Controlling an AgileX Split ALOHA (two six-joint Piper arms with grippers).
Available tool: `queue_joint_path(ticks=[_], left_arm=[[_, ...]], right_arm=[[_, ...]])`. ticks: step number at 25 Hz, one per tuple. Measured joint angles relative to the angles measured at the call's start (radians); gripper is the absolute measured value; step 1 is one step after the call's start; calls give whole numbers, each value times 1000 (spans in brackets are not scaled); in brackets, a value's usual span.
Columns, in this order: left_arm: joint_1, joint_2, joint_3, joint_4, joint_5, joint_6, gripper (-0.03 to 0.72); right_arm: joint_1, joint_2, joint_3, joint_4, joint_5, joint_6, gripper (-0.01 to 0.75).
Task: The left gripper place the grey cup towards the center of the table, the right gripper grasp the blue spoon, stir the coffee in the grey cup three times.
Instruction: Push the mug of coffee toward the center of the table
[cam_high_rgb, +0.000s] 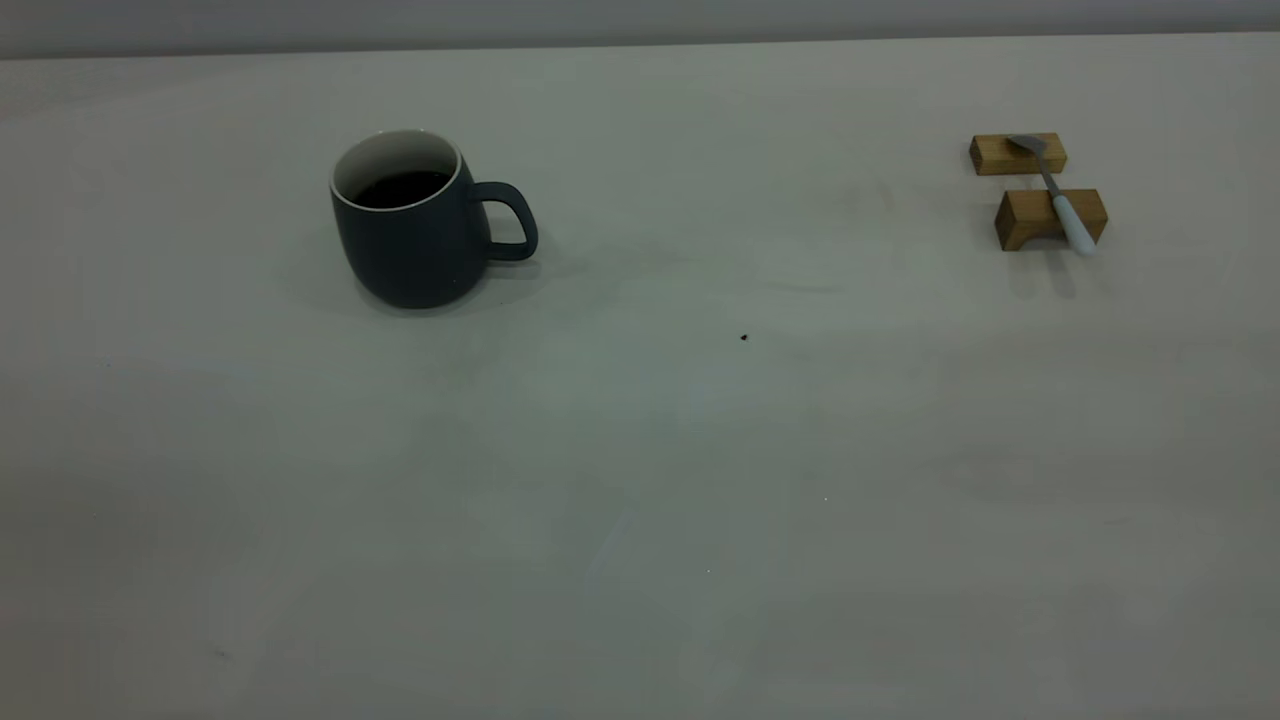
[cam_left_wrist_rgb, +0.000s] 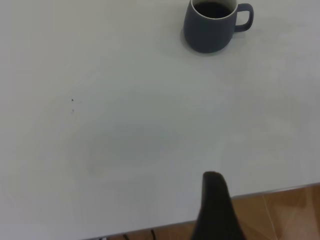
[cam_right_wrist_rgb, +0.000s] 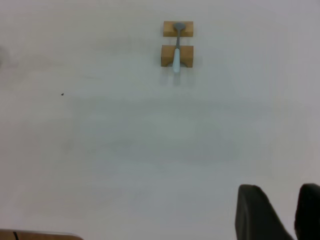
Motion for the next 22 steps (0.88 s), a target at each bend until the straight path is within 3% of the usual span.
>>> queue_joint_path(ticks=[14,22], left_arm=[[0,29,-1,20,0,-41,585],[0,436,-58,58,-95,-66,585]], right_arm=[[0,0,0,0,0,0,238],[0,0,0,0,0,0,238]])
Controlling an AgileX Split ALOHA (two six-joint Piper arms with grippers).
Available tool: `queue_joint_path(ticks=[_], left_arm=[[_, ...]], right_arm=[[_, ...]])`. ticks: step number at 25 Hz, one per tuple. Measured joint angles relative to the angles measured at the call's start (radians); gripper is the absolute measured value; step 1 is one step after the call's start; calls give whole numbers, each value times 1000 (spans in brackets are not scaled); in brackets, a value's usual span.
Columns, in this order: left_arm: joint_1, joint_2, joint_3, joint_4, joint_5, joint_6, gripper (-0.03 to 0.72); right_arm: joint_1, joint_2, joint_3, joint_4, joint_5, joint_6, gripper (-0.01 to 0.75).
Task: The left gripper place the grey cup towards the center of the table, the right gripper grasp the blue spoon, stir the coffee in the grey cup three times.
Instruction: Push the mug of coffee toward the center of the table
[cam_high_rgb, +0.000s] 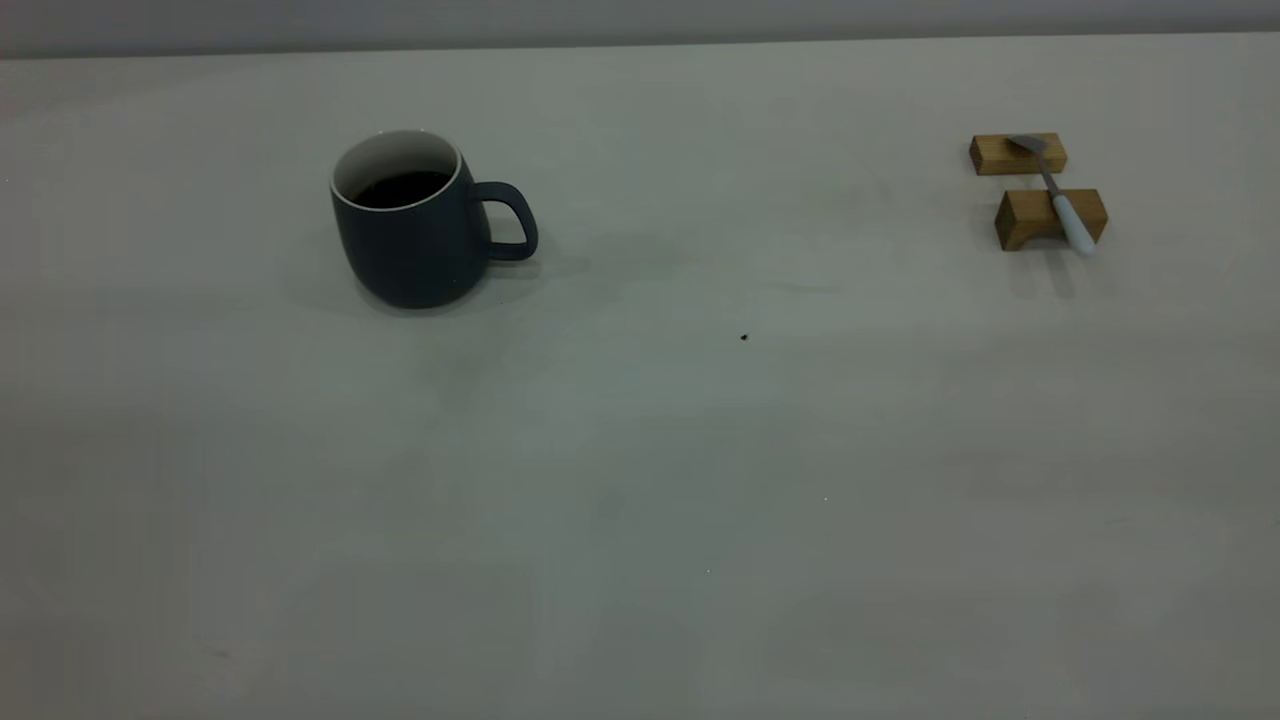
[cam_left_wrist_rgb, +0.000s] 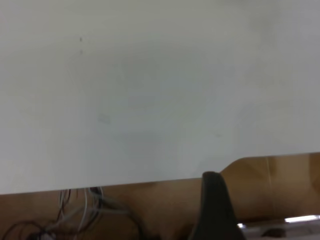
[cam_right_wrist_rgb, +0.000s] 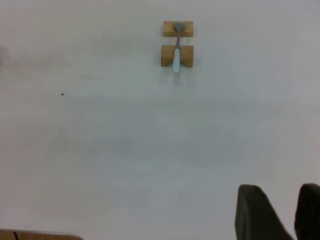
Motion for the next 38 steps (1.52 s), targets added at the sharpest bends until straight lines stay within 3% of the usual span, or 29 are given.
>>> queue_joint_path(ticks=[8,16,23,31,38], left_arm=[[0,548,-129,9,-295,0,585],[0,1071,-352,17,-438,91,585],[0,1405,-619,16,-461,389,585],[0,1741,-940,-96,-430,885,585],[-2,1930,-1083,-210,-380,1308,585]], right_arm=[[0,0,0,0,0,0,238],[0,0,0,0,0,0,238],[0,0,0,0,0,0,238],[0,0,0,0,0,0,238],[0,0,0,0,0,0,238]])
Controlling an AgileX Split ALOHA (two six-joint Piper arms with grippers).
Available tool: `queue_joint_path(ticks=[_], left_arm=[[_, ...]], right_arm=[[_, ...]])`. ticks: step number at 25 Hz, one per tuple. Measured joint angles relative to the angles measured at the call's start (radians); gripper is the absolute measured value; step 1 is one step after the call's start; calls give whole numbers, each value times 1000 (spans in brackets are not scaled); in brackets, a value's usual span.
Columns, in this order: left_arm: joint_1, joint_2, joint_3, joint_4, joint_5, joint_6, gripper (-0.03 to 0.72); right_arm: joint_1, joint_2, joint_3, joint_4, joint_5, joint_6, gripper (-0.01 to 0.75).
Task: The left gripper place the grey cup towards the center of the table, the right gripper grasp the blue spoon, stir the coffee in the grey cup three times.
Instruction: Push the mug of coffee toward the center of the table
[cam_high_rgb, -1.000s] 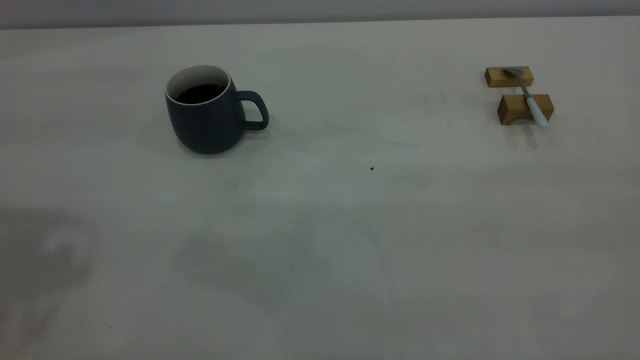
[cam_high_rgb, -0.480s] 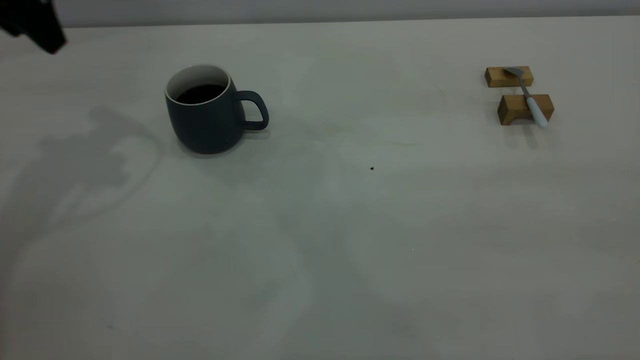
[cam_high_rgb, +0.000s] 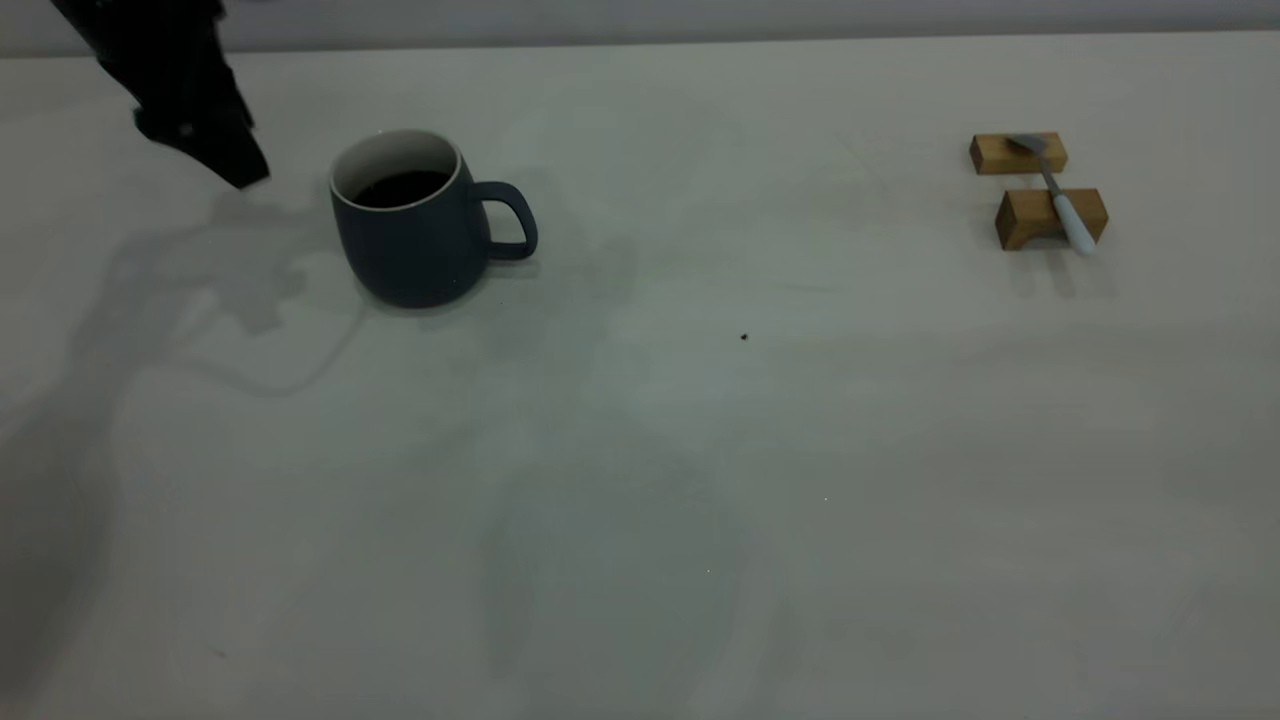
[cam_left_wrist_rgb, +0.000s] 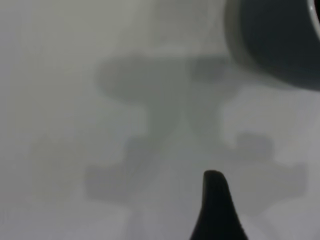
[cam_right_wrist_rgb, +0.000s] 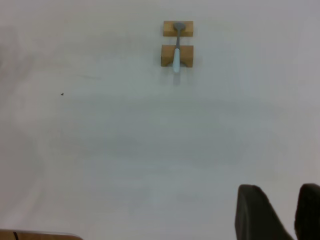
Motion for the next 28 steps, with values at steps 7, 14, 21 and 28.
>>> queue_joint_path(ticks=[7,14,21,28], left_arm=[[-56,82,-16,-113,-29,264,585],[-149,132,-57,-129,-65,279,585],[-259,142,-73,-215,-139,273,585],[-340,151,-74,-263,-195,260,585]], right_arm=[[0,0,0,0,0,0,238],[0,0,0,0,0,0,238],[0,0,0,0,0,0,238],[0,0,0,0,0,0,238]])
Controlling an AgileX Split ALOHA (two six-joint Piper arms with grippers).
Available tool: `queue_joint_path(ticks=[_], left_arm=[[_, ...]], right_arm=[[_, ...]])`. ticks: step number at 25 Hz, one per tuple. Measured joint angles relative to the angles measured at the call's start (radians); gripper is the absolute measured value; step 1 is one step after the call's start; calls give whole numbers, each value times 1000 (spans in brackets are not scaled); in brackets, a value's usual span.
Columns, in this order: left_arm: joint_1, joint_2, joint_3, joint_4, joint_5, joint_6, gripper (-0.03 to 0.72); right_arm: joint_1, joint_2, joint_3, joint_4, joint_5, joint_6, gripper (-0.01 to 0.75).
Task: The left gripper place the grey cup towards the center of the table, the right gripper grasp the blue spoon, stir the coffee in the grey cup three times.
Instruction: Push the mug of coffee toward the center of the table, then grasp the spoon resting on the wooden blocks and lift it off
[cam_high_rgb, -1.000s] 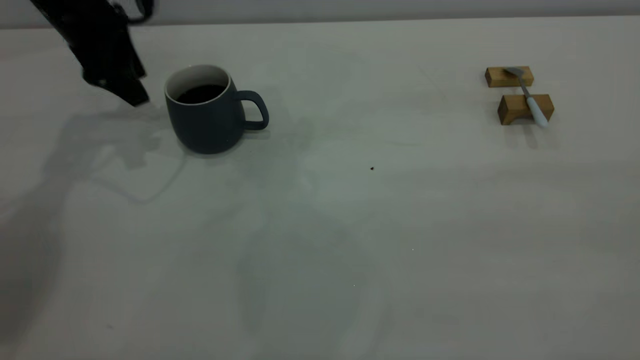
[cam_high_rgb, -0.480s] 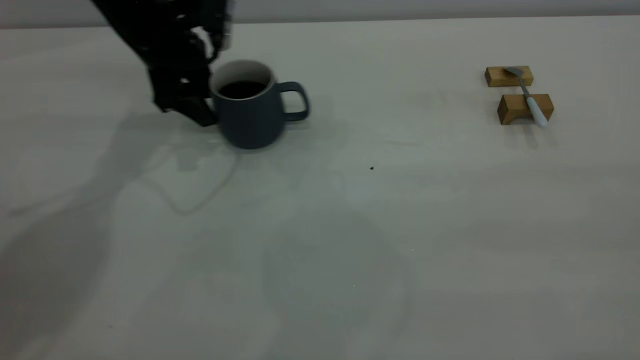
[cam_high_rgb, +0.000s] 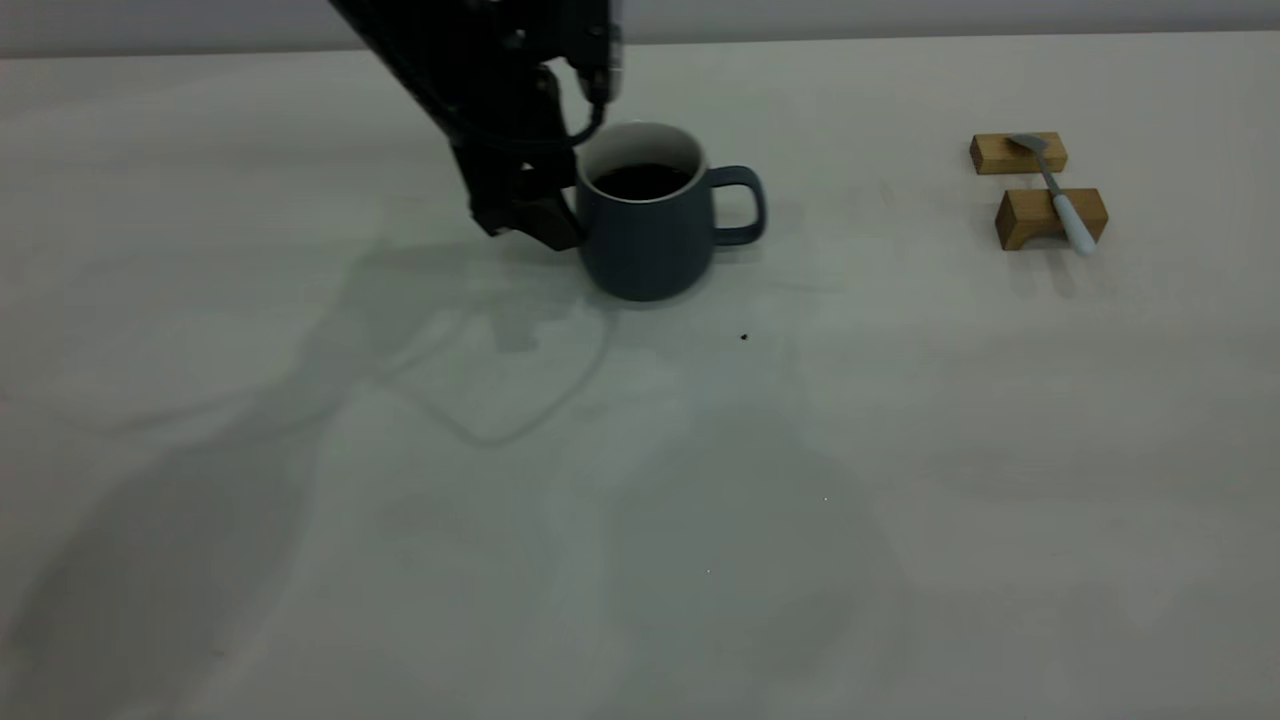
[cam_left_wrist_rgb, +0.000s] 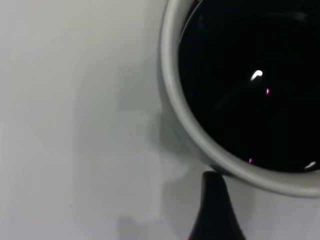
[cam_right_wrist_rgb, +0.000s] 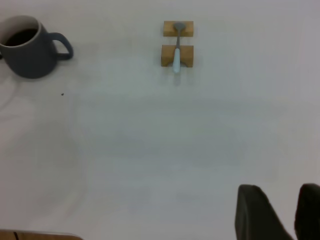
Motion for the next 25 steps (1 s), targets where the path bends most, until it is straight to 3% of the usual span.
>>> queue_joint_path(ticks=[7,11,17,22,25], left_arm=[[-57,7,0,-83,-65,-5,585],[-56,-9,0,-63,-24,-98,585],[-14,-205,0,171,216,-559,585],[6,-432,0,377,498,-1022,585],[7,-550,0,463,658,-1179,585]], right_arm=[[0,0,0,0,0,0,238],[0,0,0,0,0,0,238],[0,0,0,0,0,0,238],[0,0,0,0,0,0,238],[0,0,0,0,0,0,238]])
